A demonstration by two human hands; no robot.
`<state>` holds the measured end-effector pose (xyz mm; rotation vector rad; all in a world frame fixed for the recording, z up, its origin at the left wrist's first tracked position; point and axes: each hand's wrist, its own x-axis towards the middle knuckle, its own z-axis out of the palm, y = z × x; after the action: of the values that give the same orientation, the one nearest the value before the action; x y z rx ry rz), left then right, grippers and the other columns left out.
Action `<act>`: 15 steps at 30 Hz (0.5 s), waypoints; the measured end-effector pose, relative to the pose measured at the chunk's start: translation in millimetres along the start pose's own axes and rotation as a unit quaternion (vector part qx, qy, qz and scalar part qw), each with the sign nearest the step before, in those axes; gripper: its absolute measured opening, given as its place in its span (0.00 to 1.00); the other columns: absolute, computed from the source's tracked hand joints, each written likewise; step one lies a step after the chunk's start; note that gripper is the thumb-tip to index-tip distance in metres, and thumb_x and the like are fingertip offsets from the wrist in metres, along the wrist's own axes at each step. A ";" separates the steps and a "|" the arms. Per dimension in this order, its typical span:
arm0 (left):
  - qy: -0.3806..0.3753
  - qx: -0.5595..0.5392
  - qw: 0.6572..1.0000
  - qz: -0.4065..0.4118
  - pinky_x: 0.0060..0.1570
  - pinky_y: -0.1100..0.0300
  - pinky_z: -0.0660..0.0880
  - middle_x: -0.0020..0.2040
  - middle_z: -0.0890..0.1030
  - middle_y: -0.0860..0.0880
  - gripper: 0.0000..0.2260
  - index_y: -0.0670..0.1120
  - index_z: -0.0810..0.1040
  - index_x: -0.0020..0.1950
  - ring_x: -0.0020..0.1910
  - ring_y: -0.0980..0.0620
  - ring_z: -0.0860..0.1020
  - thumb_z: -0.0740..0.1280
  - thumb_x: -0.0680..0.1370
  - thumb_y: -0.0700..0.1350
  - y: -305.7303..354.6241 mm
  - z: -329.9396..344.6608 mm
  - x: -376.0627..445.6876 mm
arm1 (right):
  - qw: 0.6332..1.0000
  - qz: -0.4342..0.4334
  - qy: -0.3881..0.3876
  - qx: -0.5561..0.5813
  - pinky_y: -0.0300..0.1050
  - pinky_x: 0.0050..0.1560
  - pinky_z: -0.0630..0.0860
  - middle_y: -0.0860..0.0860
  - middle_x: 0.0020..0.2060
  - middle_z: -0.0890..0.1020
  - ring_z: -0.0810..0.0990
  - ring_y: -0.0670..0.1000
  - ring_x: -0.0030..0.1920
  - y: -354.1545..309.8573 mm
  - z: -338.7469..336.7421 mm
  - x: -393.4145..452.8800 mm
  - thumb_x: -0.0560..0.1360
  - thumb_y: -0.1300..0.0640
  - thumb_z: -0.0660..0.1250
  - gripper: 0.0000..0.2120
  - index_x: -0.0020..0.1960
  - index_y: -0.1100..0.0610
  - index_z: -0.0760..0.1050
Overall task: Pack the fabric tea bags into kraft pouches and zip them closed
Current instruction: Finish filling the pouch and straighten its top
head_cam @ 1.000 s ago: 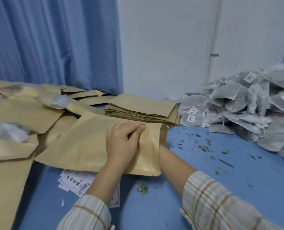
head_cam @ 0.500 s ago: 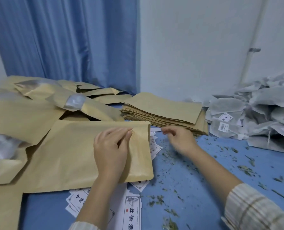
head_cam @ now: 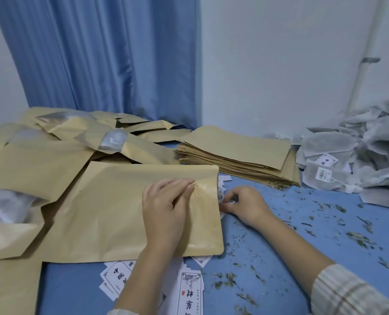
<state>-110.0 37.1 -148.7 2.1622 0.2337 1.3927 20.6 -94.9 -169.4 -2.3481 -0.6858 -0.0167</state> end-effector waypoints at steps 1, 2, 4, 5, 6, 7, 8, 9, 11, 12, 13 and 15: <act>-0.004 0.002 1.000 0.005 0.53 0.57 0.65 0.43 0.77 0.62 0.05 0.50 0.85 0.46 0.47 0.64 0.69 0.71 0.74 0.44 1.1 1.0 -0.2 | 1.000 0.002 0.011 0.005 0.45 0.48 0.74 0.45 0.40 0.80 0.76 0.48 0.50 1.9 0.5 -0.3 0.70 0.50 0.72 0.09 0.33 0.46 0.75; -0.005 0.002 1.000 0.008 0.54 0.56 0.66 0.43 0.77 0.63 0.05 0.50 0.85 0.46 0.47 0.62 0.71 0.71 0.73 0.44 1.8 1.4 -0.8 | 0.999 0.010 0.026 0.017 0.43 0.44 0.72 0.45 0.39 0.79 0.75 0.49 0.49 2.8 0.6 -1.4 0.71 0.51 0.70 0.09 0.34 0.46 0.73; -0.003 0.000 1.000 0.012 0.54 0.56 0.67 0.43 0.77 0.62 0.05 0.50 0.85 0.46 0.47 0.62 0.71 0.72 0.73 0.43 2.2 1.5 -2.2 | 0.997 0.034 0.047 0.053 0.41 0.39 0.70 0.44 0.37 0.76 0.75 0.49 0.46 4.3 1.2 -1.0 0.74 0.53 0.67 0.08 0.37 0.48 0.71; -0.001 -0.003 1.000 0.014 0.54 0.57 0.66 0.43 0.77 0.62 0.05 0.49 0.85 0.47 0.47 0.64 0.70 0.72 0.73 0.43 2.3 1.5 -2.7 | 0.996 0.041 0.045 0.058 0.41 0.41 0.72 0.45 0.38 0.76 0.75 0.49 0.47 4.1 1.5 -0.2 0.74 0.52 0.66 0.06 0.41 0.49 0.70; 0.001 -0.004 1.000 0.016 0.53 0.59 0.65 0.43 0.77 0.62 0.05 0.49 0.85 0.46 0.47 0.66 0.68 0.72 0.73 0.43 2.4 1.2 -3.0 | 0.997 0.044 0.034 0.053 0.44 0.46 0.73 0.45 0.41 0.77 0.75 0.50 0.49 1.9 1.7 0.0 0.75 0.51 0.65 0.04 0.46 0.50 0.71; 0.004 -0.005 1.000 0.017 0.53 0.60 0.65 0.43 0.77 0.62 0.05 0.49 0.85 0.46 0.47 0.67 0.67 0.72 0.73 0.42 2.6 1.7 -2.7 | 0.998 0.044 0.017 0.029 0.48 0.53 0.73 0.45 0.45 0.78 0.75 0.50 0.53 -0.2 3.0 1.8 0.76 0.49 0.64 0.08 0.53 0.49 0.72; 0.006 -0.006 1.000 0.016 0.52 0.60 0.64 0.42 0.77 0.62 0.05 0.49 0.85 0.46 0.47 0.68 0.67 0.72 0.72 0.42 3.0 2.0 -2.6 | 0.999 0.040 0.001 -0.010 0.51 0.57 0.72 0.47 0.50 0.79 0.74 0.52 0.56 -3.1 4.6 2.8 0.77 0.49 0.62 0.13 0.59 0.50 0.72; 0.009 -0.006 1.000 0.014 0.52 0.59 0.65 0.42 0.77 0.62 0.05 0.49 0.85 0.46 0.46 0.68 0.66 0.72 0.72 0.42 3.6 2.3 -2.4 | 0.998 0.036 -0.006 -0.058 0.52 0.58 0.72 0.49 0.53 0.78 0.74 0.53 0.58 -6.6 5.8 3.4 0.77 0.49 0.60 0.14 0.62 0.50 0.73; 0.014 -0.006 1.000 0.014 0.52 0.56 0.66 0.42 0.76 0.62 0.05 0.49 0.85 0.46 0.46 0.69 0.66 0.72 0.72 0.41 3.8 2.0 -2.7 | 0.994 0.037 0.013 -0.098 0.49 0.55 0.73 0.52 0.53 0.79 0.75 0.55 0.57 -10.8 9.0 4.6 0.78 0.51 0.59 0.13 0.59 0.48 0.77; 0.017 -0.007 1.000 0.015 0.52 0.55 0.67 0.42 0.76 0.62 0.05 0.49 0.85 0.46 0.46 0.69 0.66 0.72 0.72 0.41 3.5 1.2 -3.0 | 0.995 0.042 0.023 -0.091 0.47 0.54 0.73 0.51 0.52 0.80 0.76 0.54 0.55 -11.1 10.4 4.7 0.77 0.51 0.59 0.12 0.57 0.48 0.78; 0.019 -0.008 1.000 0.016 0.52 0.54 0.67 0.42 0.76 0.62 0.05 0.49 0.85 0.46 0.46 0.68 0.66 0.72 0.72 0.41 3.4 0.6 -3.1 | 0.995 0.048 0.030 -0.078 0.46 0.53 0.74 0.50 0.51 0.81 0.77 0.53 0.54 -11.0 11.1 3.7 0.77 0.51 0.60 0.11 0.56 0.48 0.78; 0.020 -0.010 1.000 0.017 0.52 0.54 0.67 0.42 0.76 0.61 0.05 0.48 0.85 0.46 0.46 0.69 0.66 0.72 0.72 0.41 3.5 0.2 -2.9 | 0.997 0.066 0.030 -0.037 0.45 0.51 0.75 0.50 0.48 0.82 0.78 0.52 0.52 -9.5 10.2 4.1 0.77 0.51 0.61 0.09 0.53 0.50 0.78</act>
<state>-111.6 32.9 -149.1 2.1326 0.1979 1.4535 17.8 -80.7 -170.7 -2.4494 -0.5080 -0.0548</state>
